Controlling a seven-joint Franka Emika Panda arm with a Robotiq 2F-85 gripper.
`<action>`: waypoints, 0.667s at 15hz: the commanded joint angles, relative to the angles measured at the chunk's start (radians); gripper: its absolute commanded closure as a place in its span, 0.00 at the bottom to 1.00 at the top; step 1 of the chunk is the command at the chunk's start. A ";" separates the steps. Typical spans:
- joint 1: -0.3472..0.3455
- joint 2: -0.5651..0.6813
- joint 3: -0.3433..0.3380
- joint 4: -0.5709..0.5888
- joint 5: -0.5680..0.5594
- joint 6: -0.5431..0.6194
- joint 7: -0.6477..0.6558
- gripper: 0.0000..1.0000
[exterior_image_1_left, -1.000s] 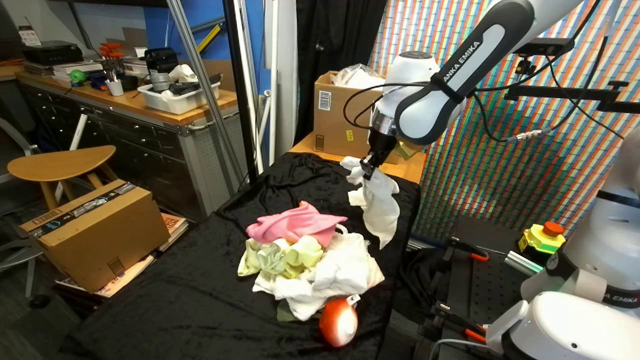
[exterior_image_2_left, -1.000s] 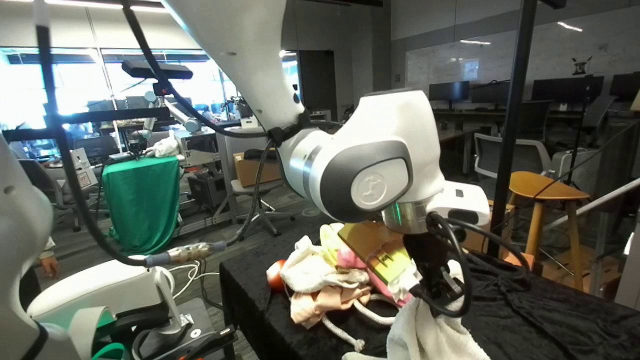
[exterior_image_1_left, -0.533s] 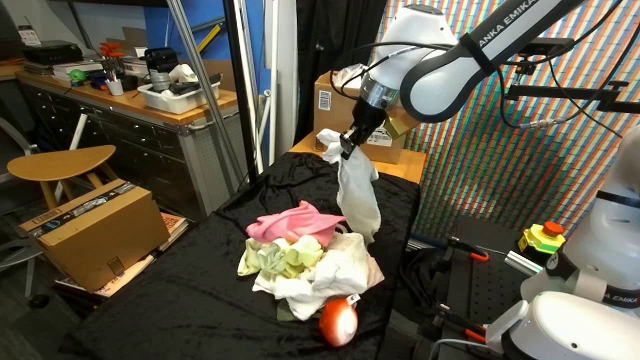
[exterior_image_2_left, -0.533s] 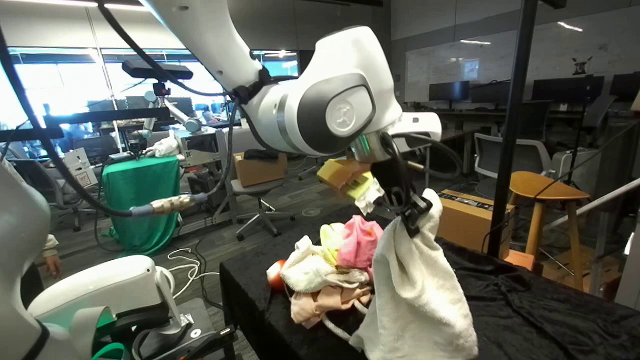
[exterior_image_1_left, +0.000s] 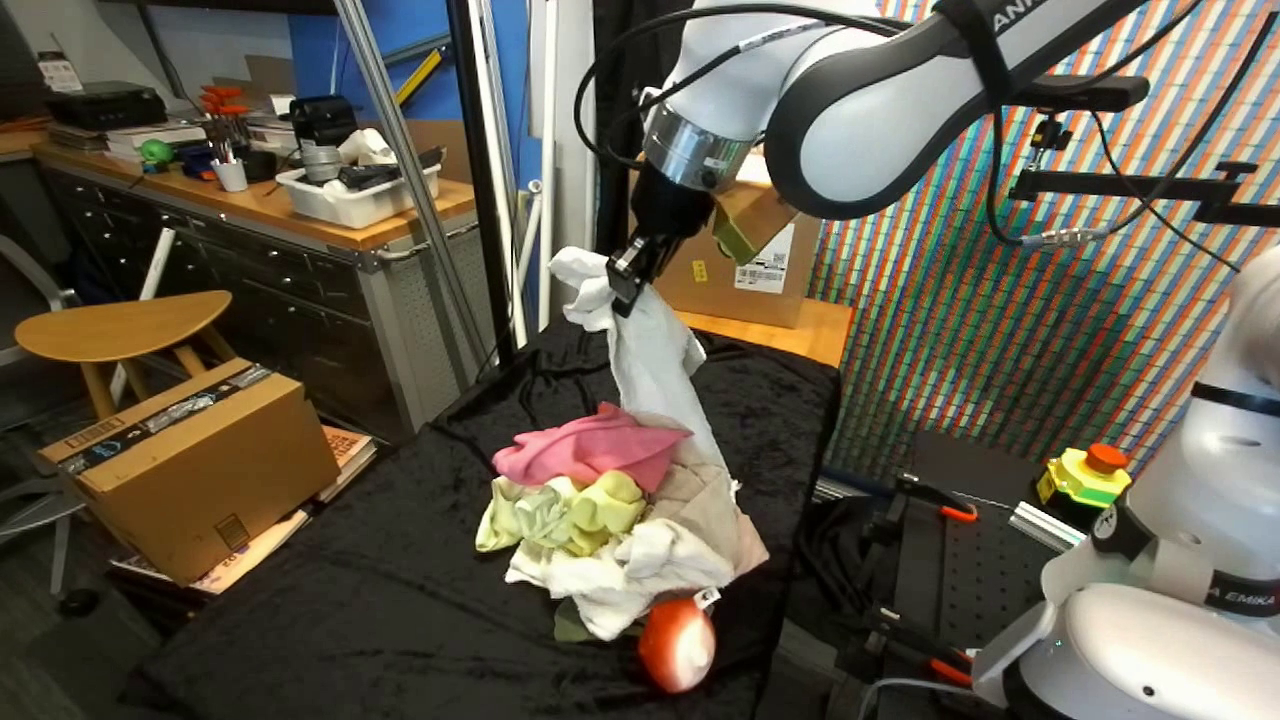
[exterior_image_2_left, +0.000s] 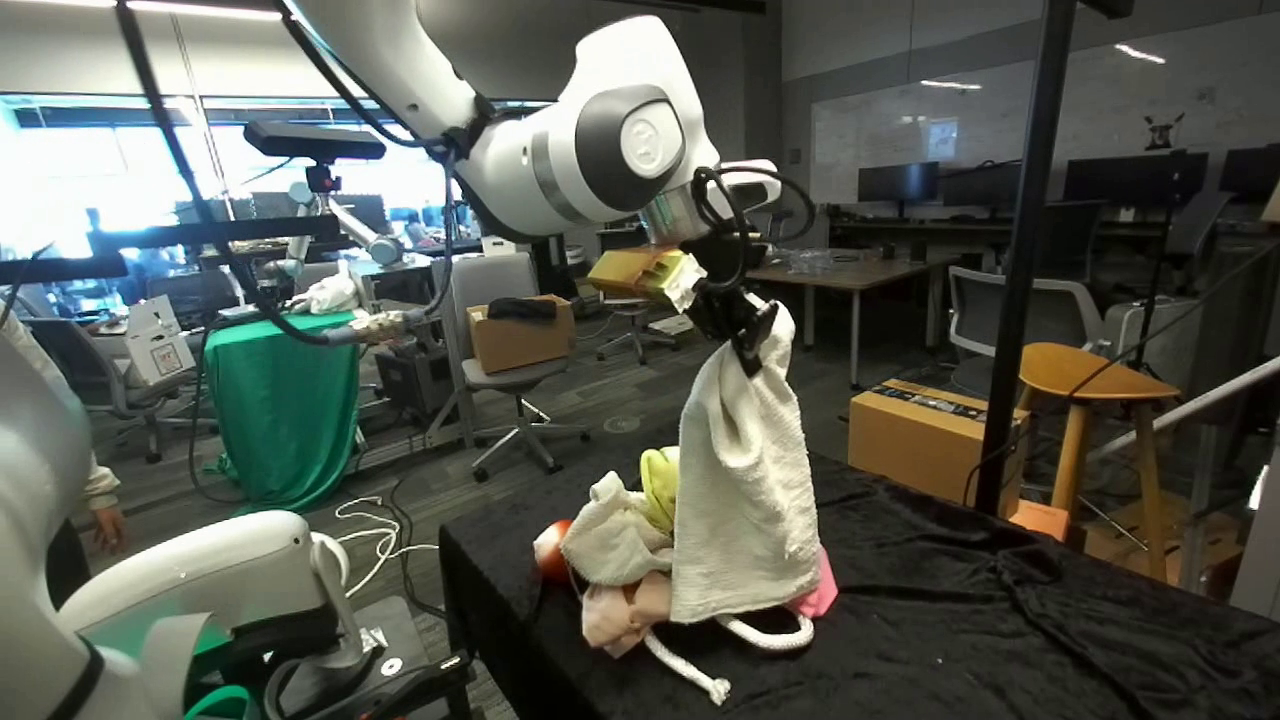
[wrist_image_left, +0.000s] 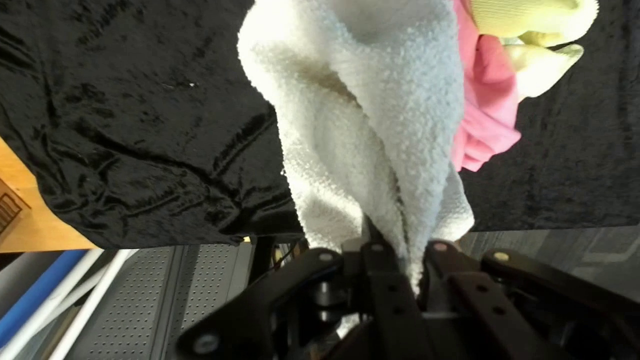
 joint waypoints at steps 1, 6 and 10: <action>0.019 0.111 0.020 0.135 -0.075 -0.089 0.055 0.90; 0.055 0.203 -0.015 0.218 -0.081 -0.156 0.061 0.64; 0.066 0.212 -0.038 0.218 -0.055 -0.166 0.035 0.38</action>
